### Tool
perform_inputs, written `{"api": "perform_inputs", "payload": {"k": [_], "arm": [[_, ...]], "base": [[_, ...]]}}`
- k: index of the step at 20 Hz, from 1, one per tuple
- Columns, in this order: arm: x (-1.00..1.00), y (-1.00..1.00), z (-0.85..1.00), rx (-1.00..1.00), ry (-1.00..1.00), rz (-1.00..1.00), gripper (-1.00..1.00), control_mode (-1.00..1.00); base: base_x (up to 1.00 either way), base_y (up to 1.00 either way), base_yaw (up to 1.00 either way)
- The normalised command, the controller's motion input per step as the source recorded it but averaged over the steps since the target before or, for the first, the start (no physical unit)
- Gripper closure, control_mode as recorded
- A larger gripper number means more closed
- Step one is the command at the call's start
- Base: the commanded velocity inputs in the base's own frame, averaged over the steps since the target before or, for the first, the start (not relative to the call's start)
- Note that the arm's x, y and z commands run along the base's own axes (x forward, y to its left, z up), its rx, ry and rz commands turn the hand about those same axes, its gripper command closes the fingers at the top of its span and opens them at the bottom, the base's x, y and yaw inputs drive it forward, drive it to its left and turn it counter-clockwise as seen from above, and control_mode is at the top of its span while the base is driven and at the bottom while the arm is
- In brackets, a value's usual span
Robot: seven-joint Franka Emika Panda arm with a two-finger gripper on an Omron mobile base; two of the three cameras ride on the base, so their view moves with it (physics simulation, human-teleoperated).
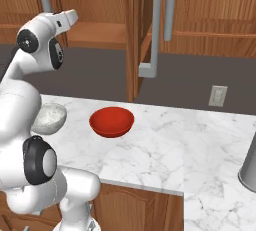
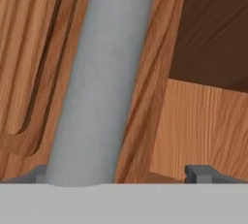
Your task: Open the cabinet. Pick the bowls from the counter and place them in the cabinet. Then close the cabinet.
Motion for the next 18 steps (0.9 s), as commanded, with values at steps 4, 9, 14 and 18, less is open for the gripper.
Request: {"api": "perform_inputs", "payload": {"k": [4,9,14,18], "arm": [[1.00,0.00,-0.08,0.00,0.00,0.00,-1.00,-1.00],[0.23,0.04,-0.01,0.00,-0.04,-0.03,1.00,-1.00],[-0.15,0.87,-0.25,0.00,-0.02,-0.23,1.00,-1.00],[0.03,1.00,-0.89,0.01,0.05,-0.30,1.00,-1.00]], "base": [[0.00,0.00,0.00],[0.00,0.00,0.00],[0.00,0.00,0.00],[0.00,0.00,0.00]]}}
